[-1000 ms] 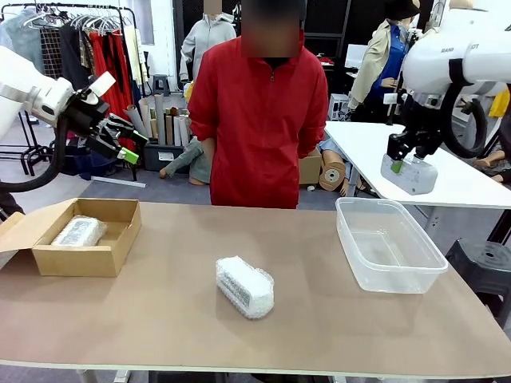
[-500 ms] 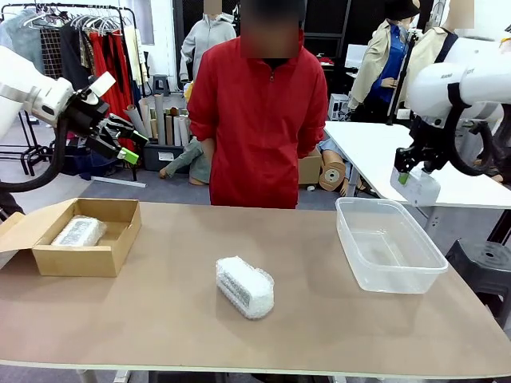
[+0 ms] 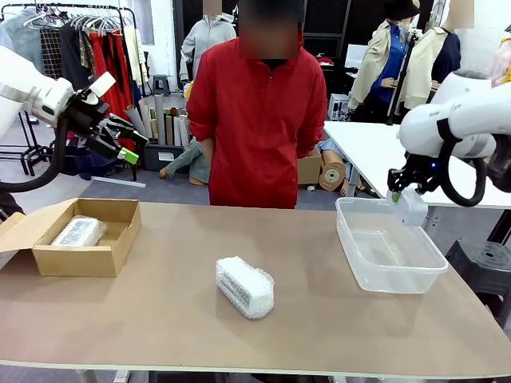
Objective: Separate and place wrapped and unwrapped clocks.
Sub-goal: If the picked Digital clock is wrapped, place it in the Package Box ; if not, place it in the Organizing box.
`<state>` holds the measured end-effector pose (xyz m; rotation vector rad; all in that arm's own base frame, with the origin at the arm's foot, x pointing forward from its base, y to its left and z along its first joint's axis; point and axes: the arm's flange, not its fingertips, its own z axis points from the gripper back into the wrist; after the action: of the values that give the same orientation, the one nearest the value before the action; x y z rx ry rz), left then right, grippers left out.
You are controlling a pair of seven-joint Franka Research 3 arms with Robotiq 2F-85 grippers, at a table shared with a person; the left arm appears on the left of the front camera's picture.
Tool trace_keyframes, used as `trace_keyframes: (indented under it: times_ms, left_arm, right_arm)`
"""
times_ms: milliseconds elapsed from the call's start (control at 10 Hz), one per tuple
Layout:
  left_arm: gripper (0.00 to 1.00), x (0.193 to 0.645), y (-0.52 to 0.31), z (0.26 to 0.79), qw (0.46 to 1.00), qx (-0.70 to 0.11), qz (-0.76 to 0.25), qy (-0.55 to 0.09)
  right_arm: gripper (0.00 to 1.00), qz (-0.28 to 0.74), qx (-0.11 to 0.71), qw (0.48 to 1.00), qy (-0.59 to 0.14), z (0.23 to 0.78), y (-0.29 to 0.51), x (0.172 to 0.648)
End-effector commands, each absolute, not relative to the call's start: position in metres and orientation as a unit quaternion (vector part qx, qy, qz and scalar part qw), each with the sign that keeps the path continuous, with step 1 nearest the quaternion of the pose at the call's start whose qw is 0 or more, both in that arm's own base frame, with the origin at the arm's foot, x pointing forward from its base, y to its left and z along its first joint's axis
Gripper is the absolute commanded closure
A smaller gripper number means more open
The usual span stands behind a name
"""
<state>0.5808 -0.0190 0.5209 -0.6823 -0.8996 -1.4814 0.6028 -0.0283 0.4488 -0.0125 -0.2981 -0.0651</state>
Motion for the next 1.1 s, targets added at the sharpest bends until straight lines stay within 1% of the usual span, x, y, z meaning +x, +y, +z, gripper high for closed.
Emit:
trace_keyframes:
  times_ms: [0,300,700,1000]
  left_arm:
    - [0.0,0.58,-0.018,0.523,0.595,-0.292,-0.639,-0.389]
    - [0.0,0.58,-0.018,0.523,0.595,-0.292,-0.639,-0.389]
    - [0.0,0.58,-0.018,0.523,0.595,-0.292,-0.639,-0.389]
    - [0.0,0.58,-0.018,0.523,0.595,-0.292,-0.639,-0.389]
  right_arm:
    - [1.0,-0.043,-0.032,0.986,-0.158,0.432,-0.019,0.577]
    - [1.0,-0.041,-0.041,0.988,-0.14,0.407,-0.015,0.571]
    - [1.0,-0.029,-0.043,0.99,-0.127,0.376,0.009,0.58]
    - [1.0,-0.031,-0.05,0.991,-0.122,0.363,0.019,0.587]
